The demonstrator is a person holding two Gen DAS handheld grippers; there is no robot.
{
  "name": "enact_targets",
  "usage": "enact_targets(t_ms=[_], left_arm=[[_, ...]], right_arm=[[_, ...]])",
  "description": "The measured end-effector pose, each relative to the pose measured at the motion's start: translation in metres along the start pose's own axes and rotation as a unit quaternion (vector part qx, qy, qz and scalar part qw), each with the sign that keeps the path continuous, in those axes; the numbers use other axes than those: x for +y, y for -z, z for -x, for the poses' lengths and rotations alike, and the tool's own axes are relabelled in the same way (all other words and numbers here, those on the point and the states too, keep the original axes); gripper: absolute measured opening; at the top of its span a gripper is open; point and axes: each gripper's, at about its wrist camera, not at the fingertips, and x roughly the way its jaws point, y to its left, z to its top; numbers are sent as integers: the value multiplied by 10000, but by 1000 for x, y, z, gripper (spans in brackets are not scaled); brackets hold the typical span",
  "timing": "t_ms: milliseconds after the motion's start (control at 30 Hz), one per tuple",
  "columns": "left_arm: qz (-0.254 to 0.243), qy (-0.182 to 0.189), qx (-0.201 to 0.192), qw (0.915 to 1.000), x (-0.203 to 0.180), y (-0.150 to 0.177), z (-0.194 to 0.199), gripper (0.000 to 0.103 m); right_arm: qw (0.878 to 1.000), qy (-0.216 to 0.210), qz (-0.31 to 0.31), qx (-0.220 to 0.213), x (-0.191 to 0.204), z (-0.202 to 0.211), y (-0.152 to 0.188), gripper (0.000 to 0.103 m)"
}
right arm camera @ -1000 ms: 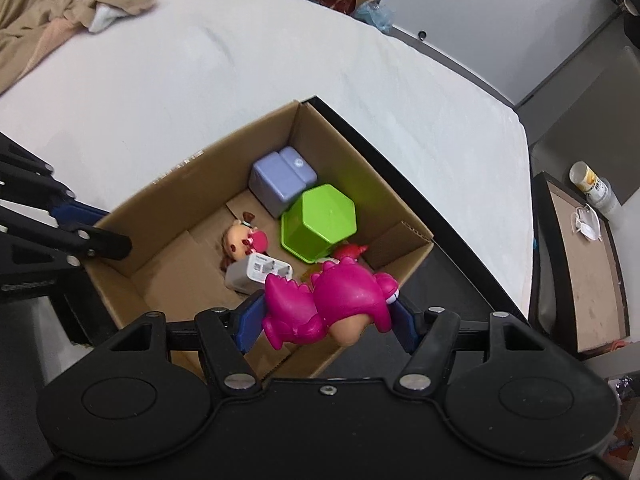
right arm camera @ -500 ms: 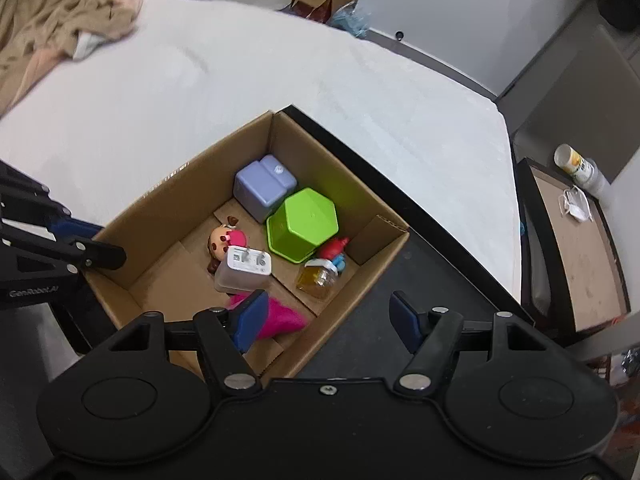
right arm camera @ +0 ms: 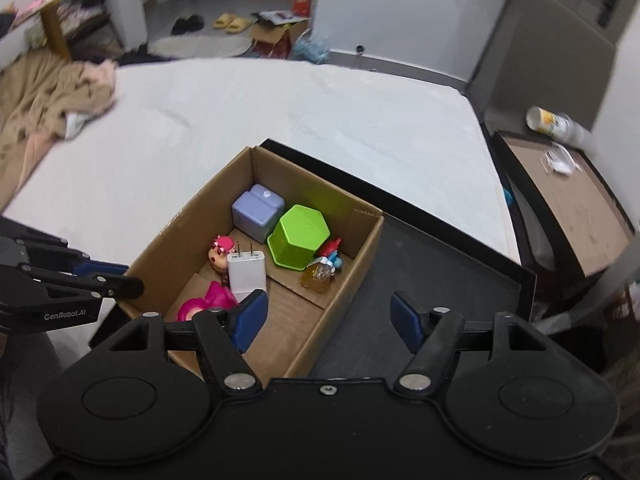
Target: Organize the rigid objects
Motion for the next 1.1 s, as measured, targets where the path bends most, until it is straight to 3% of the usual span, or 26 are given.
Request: enact_targets(t_ms=[67,267,500,900,1100], left_arm=[[89,77,50,9999,3,-2,3,12],[-55,-145,21,9999,-3,-7,19,12],[56,-31,32,10000,-5,-19,51,16],[-228,37,-264,9994,-34,-27,102,58],[-378,120,-429,9983,-48,-26,123,80]], right_arm=[[9997,22,-216,-91,-4,8,5,77],[9960,-155,-841,-273,-17,30,22,83],[9866,-190,-1564,-431,-32,51,36,90],[9709,-127,-2314,-608,-45,84,53,103],[9649,9,-2503,-791,-46,106,62,103]])
